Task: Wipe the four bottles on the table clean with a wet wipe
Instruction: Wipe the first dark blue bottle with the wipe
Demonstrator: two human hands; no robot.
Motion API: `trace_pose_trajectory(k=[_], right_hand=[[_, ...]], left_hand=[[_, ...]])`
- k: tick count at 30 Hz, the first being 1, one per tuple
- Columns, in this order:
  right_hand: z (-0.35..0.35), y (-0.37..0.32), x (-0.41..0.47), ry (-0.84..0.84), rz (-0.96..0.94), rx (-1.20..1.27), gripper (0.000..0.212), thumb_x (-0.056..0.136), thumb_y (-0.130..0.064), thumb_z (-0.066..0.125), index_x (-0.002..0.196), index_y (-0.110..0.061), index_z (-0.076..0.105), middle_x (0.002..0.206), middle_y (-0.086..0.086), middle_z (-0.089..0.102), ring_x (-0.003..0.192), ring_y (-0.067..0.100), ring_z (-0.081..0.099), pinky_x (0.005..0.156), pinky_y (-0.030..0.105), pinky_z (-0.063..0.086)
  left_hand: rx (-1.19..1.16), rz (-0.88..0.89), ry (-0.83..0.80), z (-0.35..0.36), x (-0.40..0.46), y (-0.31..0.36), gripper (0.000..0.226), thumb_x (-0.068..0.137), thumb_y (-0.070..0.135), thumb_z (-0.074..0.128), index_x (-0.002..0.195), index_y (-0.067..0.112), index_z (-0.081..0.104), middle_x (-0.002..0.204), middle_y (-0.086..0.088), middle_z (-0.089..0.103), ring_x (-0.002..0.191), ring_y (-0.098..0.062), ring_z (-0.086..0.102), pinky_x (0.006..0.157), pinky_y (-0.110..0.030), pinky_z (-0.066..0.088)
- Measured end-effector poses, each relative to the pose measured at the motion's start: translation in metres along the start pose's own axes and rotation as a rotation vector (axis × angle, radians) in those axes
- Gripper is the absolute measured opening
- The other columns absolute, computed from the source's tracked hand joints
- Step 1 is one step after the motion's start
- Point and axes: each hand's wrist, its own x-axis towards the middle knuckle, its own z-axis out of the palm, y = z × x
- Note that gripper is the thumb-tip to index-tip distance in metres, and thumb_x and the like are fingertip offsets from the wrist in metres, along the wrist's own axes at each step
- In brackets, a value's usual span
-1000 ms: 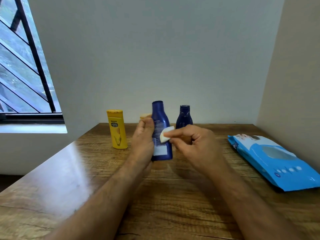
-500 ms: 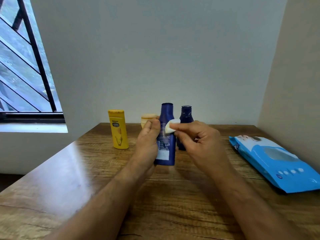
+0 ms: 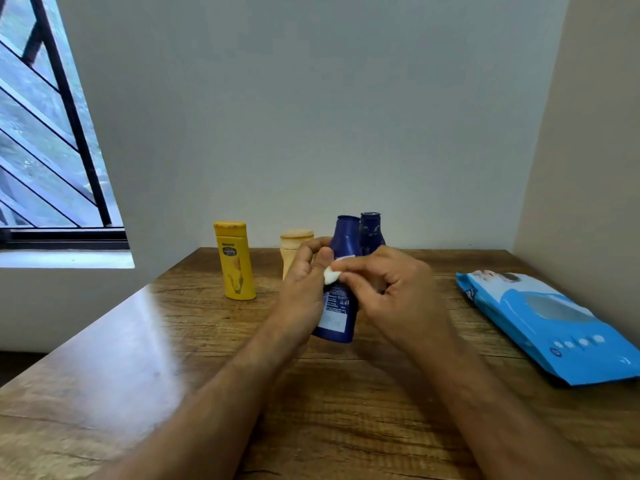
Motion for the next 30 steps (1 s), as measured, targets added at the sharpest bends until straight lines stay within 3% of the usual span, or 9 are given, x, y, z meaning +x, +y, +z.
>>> trace_pose_trajectory(k=[3,8,12,18,21,26,28,30], right_hand=[[-0.002,0.000,0.001,0.058,0.014,0.002,0.022,0.087,-0.025,0.070,0.108,-0.030,0.074,0.088,-0.013,0.061,0.083,-0.001,0.057,0.069,0.003,0.041],[0.000,-0.001,-0.005,-0.260,-0.079,-0.095,0.021,0.084,-0.021,0.072,0.101,-0.033,0.075,0.090,-0.024,0.053,0.084,-0.003,0.055,0.067,0.006,0.044],[-0.001,0.002,-0.006,-0.298,-0.063,-0.078,0.020,0.083,-0.021,0.073,0.099,-0.033,0.076,0.093,-0.021,0.056,0.087,0.000,0.056,0.066,0.008,0.045],[-0.001,0.005,0.000,0.003,-0.007,0.025,0.025,0.090,-0.020,0.067,0.112,-0.029,0.071,0.093,-0.015,0.063,0.087,-0.002,0.059,0.073,0.004,0.043],[-0.003,0.004,0.002,0.113,0.003,0.037,0.026,0.091,-0.020,0.066,0.116,-0.027,0.071,0.095,-0.012,0.064,0.087,-0.002,0.060,0.075,0.005,0.043],[0.000,0.002,-0.004,-0.077,-0.084,-0.002,0.032,0.086,-0.013,0.070,0.113,-0.030,0.070,0.099,-0.015,0.063,0.093,0.000,0.058,0.074,0.009,0.048],[0.001,0.001,-0.004,-0.143,-0.131,-0.018,0.030,0.084,-0.014,0.073,0.109,-0.031,0.073,0.096,-0.016,0.064,0.090,0.004,0.060,0.074,0.015,0.051],[0.001,-0.001,-0.004,-0.191,-0.149,0.012,0.028,0.081,-0.014,0.075,0.104,-0.029,0.075,0.093,-0.020,0.065,0.087,0.005,0.061,0.074,0.016,0.052]], left_hand=[[-0.059,0.008,0.021,0.000,0.000,0.002,0.025,0.103,0.032,0.044,0.121,0.022,0.058,0.098,-0.001,0.074,0.081,-0.015,0.071,0.067,-0.030,0.061],[-0.097,0.116,0.174,-0.007,0.002,0.007,0.045,0.088,0.049,0.047,0.125,0.025,0.053,0.095,0.001,0.070,0.072,-0.009,0.070,0.060,-0.025,0.057],[-0.190,0.122,0.234,-0.005,0.004,0.006,0.052,0.084,0.051,0.050,0.129,0.024,0.052,0.099,-0.002,0.069,0.077,-0.012,0.069,0.063,-0.030,0.058],[-0.110,-0.031,0.077,-0.002,-0.002,0.004,0.044,0.091,0.048,0.049,0.123,0.019,0.062,0.099,-0.006,0.072,0.082,-0.018,0.068,0.072,-0.035,0.058],[-0.089,-0.094,-0.018,0.002,-0.009,0.005,0.045,0.097,0.050,0.046,0.123,0.019,0.065,0.096,-0.005,0.073,0.079,-0.016,0.069,0.068,-0.029,0.057],[-0.252,-0.157,-0.074,-0.005,-0.011,0.009,0.075,0.081,0.072,0.053,0.123,0.012,0.064,0.080,-0.007,0.064,0.062,-0.018,0.059,0.048,-0.026,0.050],[-0.344,-0.164,-0.059,-0.010,-0.007,0.007,0.089,0.069,0.076,0.064,0.127,0.008,0.061,0.082,-0.009,0.059,0.066,-0.021,0.055,0.058,-0.030,0.048],[-0.415,-0.178,-0.047,-0.011,-0.005,0.005,0.078,0.068,0.068,0.069,0.115,0.006,0.065,0.080,-0.009,0.056,0.068,-0.021,0.053,0.066,-0.033,0.045]])
